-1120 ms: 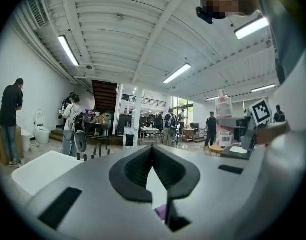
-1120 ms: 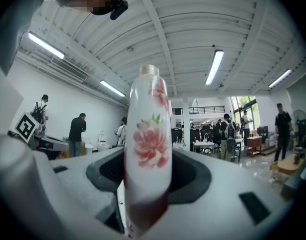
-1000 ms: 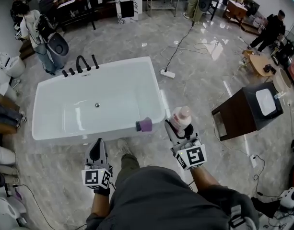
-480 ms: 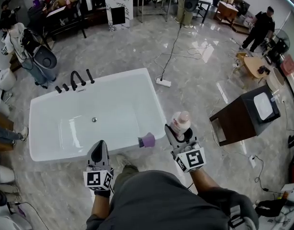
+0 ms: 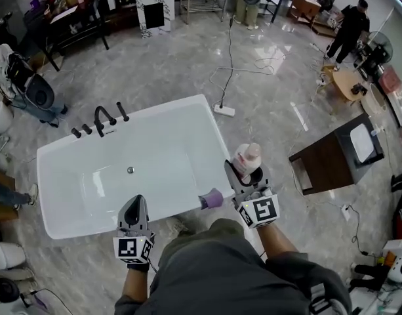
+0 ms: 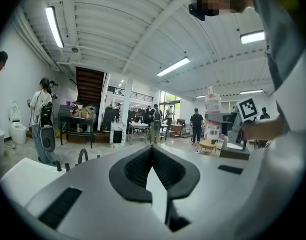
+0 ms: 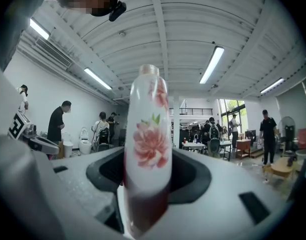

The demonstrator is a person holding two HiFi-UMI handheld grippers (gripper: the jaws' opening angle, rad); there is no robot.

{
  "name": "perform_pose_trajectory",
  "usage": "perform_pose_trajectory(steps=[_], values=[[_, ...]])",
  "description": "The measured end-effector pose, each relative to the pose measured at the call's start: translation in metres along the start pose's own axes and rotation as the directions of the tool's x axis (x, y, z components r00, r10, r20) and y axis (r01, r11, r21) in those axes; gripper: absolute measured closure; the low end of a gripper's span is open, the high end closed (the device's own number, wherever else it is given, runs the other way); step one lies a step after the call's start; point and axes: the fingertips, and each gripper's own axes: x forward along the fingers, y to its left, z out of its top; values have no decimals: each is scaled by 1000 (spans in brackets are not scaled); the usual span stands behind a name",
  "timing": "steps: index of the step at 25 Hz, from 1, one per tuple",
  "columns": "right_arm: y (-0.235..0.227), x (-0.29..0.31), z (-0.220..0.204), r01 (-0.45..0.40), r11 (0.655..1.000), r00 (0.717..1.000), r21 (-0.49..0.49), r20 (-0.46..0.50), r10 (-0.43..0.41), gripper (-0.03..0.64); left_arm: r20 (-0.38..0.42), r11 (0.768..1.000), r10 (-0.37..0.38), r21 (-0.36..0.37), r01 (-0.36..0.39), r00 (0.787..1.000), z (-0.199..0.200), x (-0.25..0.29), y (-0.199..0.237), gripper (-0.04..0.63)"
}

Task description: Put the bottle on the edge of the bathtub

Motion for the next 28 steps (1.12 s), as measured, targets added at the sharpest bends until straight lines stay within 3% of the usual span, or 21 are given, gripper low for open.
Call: perform_pose_trajectory(steps=[5,17,28], values=[[-8,34,-3,-20,1000,1000,-9,-1,20,385,-9,1000,-11,2,11,1000,-2,20,2,597],[-50,145,-28,-158,987,987,-38,18,159,385,25,996,92,7,-92,995,18,93,9,597],[-81,252,-102,-200,979,980,-41,10,200,385,-11,993,111,31,-111,994,-15,172,31,597]])
